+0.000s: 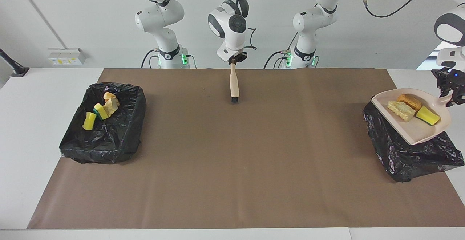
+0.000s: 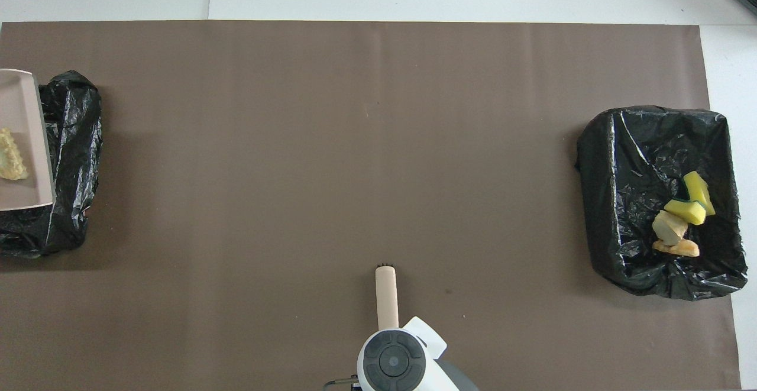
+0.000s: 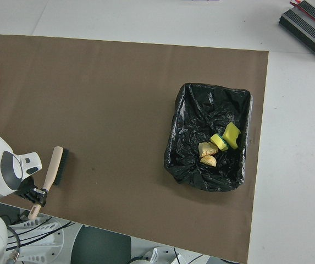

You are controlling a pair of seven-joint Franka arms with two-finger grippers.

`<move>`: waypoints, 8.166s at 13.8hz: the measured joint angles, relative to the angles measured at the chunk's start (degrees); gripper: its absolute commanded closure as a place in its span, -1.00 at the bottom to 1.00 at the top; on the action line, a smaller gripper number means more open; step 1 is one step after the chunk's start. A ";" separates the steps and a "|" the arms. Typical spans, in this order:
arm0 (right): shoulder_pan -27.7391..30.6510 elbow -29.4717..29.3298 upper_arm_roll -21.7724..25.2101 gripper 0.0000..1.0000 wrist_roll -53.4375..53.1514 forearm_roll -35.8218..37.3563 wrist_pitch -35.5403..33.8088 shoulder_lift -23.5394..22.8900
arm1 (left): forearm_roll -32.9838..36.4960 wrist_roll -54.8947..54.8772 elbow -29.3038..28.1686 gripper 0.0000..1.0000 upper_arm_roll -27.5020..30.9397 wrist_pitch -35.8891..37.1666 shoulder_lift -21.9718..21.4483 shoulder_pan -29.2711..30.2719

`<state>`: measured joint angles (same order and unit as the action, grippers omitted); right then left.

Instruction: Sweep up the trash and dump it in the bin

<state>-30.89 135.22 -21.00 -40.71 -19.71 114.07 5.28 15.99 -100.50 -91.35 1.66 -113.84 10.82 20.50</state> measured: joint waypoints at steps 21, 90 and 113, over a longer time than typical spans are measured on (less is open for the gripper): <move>4.54 -0.15 0.34 -1.00 5.38 0.41 3.38 -3.14 | 44.75 8.02 -1.56 1.00 -1.07 3.68 0.62 -4.15; 27.00 -42.21 26.90 -1.00 38.14 21.26 -29.49 1.73 | -19.29 117.84 -0.78 -1.00 3.10 20.32 -6.97 -45.43; 26.97 -42.21 26.61 -1.00 38.14 21.26 -29.50 1.73 | -15.16 92.72 11.98 -1.00 3.46 36.96 -9.37 -28.93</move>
<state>-3.92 93.01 5.61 -2.57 1.55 84.58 7.01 0.83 -7.78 -79.37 5.12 -76.88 1.44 -8.43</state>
